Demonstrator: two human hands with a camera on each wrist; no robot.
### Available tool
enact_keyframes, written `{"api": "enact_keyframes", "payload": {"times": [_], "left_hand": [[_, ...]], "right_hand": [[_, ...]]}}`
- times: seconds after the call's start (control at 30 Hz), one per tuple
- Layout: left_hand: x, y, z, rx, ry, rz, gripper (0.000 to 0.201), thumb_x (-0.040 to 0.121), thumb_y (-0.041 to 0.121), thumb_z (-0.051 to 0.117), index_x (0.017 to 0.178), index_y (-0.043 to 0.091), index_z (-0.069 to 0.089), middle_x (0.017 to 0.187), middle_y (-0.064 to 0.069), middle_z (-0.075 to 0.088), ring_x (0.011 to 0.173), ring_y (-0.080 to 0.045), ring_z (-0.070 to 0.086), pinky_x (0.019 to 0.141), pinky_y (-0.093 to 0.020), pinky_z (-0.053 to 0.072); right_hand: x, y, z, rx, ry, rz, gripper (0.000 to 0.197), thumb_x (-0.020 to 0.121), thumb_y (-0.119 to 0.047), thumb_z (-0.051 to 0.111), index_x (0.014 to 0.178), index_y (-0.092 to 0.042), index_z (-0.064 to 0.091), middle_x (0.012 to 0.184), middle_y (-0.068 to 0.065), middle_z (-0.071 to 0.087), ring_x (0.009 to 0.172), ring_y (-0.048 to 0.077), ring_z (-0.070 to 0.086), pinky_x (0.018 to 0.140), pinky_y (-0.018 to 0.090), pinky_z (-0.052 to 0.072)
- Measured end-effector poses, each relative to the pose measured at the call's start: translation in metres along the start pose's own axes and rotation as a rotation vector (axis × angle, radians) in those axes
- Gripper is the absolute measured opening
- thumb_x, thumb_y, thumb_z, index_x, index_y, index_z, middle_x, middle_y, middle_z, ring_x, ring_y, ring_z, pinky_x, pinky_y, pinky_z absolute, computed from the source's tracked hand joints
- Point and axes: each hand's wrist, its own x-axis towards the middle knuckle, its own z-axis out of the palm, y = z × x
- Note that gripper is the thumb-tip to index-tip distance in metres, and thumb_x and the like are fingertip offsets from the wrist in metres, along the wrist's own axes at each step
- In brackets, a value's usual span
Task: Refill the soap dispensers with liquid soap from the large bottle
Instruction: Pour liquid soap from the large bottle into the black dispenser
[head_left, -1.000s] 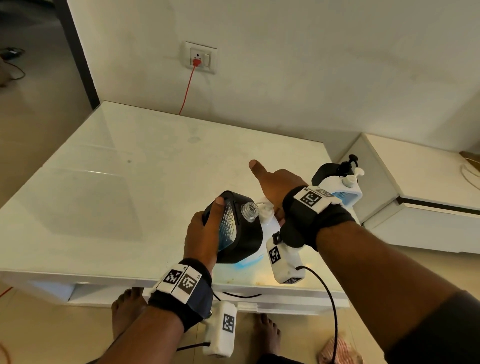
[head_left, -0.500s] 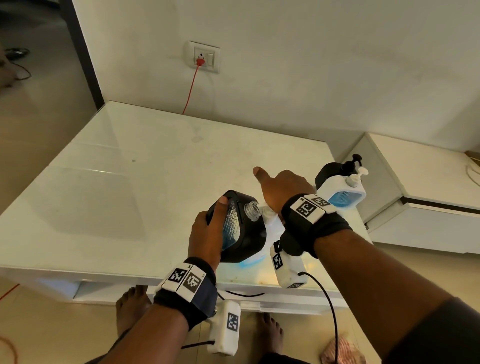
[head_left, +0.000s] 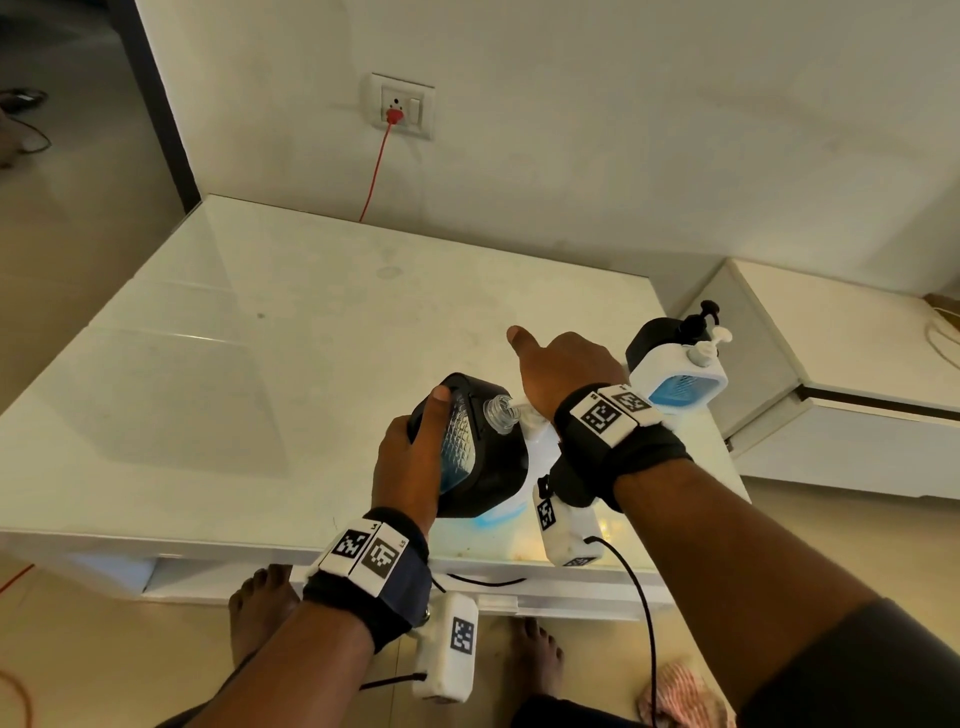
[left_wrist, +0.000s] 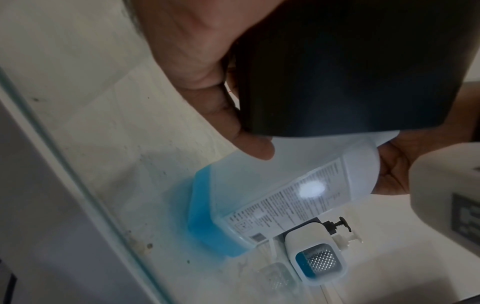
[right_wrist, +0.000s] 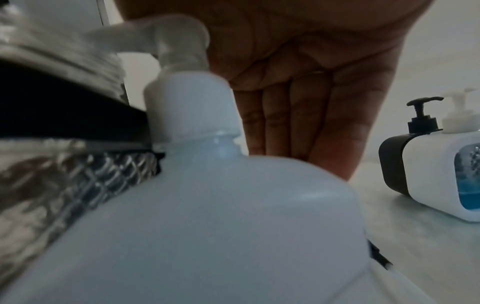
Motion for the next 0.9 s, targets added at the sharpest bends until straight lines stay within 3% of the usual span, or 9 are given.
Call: {"api": "enact_keyframes", "payload": {"times": [0.07,0.13,0.23,0.43,0.53,0.63,0.73,0.8,0.9], "left_hand": [[0.0,0.001,-0.001,0.006,0.0,0.012,0.099,0.059,0.094,0.053,0.121,0.017,0.069,0.11,-0.006,0.075,0.101,-0.026,0.072,0.087,-0.043,0.061],[0.0,0.001,-0.001,0.022,-0.007,0.022,0.102,0.057,0.096,0.051,0.12,0.018,0.069,0.11,-0.006,0.075,0.1,-0.026,0.072,0.085,-0.041,0.062],[-0.001,0.002,-0.002,0.016,-0.001,0.034,0.102,0.057,0.095,0.051,0.12,0.017,0.069,0.109,-0.006,0.075,0.1,-0.026,0.072,0.077,-0.036,0.059],[-0.001,0.002,-0.001,0.014,-0.002,0.023,0.101,0.057,0.095,0.051,0.121,0.019,0.069,0.109,-0.006,0.075,0.1,-0.025,0.072,0.076,-0.035,0.059],[0.0,-0.001,-0.003,0.002,-0.011,0.017,0.101,0.057,0.096,0.052,0.121,0.019,0.069,0.11,-0.006,0.075,0.101,-0.026,0.072,0.085,-0.041,0.062],[0.0,-0.002,-0.003,0.002,-0.017,0.011,0.104,0.056,0.096,0.052,0.121,0.017,0.069,0.109,-0.006,0.075,0.101,-0.026,0.073,0.09,-0.046,0.062],[0.001,-0.002,-0.002,0.006,-0.001,0.017,0.104,0.056,0.096,0.053,0.121,0.017,0.069,0.11,-0.007,0.075,0.102,-0.027,0.073,0.092,-0.047,0.061],[0.002,-0.001,-0.003,0.008,0.0,0.015,0.101,0.058,0.095,0.054,0.121,0.017,0.069,0.11,-0.007,0.075,0.102,-0.027,0.072,0.088,-0.044,0.062],[0.003,-0.002,-0.003,0.013,-0.003,0.023,0.085,0.075,0.087,0.056,0.12,0.016,0.069,0.109,-0.007,0.075,0.101,-0.026,0.072,0.078,-0.035,0.058]], "right_hand": [[0.001,0.0,0.002,0.006,-0.002,-0.013,0.063,0.094,-0.072,0.03,0.078,-0.014,0.051,0.084,0.004,0.058,0.078,0.025,0.052,0.074,0.034,0.034],[0.002,-0.001,0.001,0.016,-0.045,-0.029,0.07,0.09,-0.078,0.026,0.07,-0.016,0.053,0.076,0.005,0.061,0.071,0.024,0.056,0.073,0.035,0.042],[0.006,-0.004,-0.006,0.053,-0.148,-0.04,0.079,0.085,-0.084,0.02,0.065,-0.016,0.054,0.069,0.007,0.06,0.072,0.029,0.061,0.081,0.039,0.051],[0.009,-0.002,-0.003,0.041,-0.08,-0.056,0.075,0.089,-0.079,0.023,0.067,-0.015,0.056,0.069,0.004,0.06,0.071,0.023,0.058,0.07,0.034,0.038],[0.008,0.0,0.003,0.022,-0.015,-0.044,0.072,0.089,-0.078,0.028,0.07,-0.016,0.058,0.073,0.003,0.063,0.069,0.021,0.057,0.064,0.032,0.034],[0.01,0.004,0.008,0.011,0.019,-0.036,0.066,0.089,-0.077,0.031,0.072,-0.017,0.054,0.083,0.005,0.065,0.08,0.025,0.06,0.07,0.034,0.039],[0.008,0.002,0.009,0.019,0.017,-0.032,0.063,0.09,-0.075,0.033,0.073,-0.017,0.05,0.079,0.002,0.058,0.082,0.026,0.057,0.073,0.035,0.039],[0.006,0.0,0.004,0.032,-0.017,-0.036,0.067,0.09,-0.076,0.032,0.073,-0.015,0.053,0.075,0.002,0.057,0.079,0.025,0.057,0.073,0.035,0.038],[0.007,-0.003,-0.006,0.054,-0.106,-0.04,0.073,0.092,-0.076,0.026,0.067,-0.015,0.057,0.067,0.003,0.059,0.069,0.023,0.056,0.076,0.035,0.043]]}}
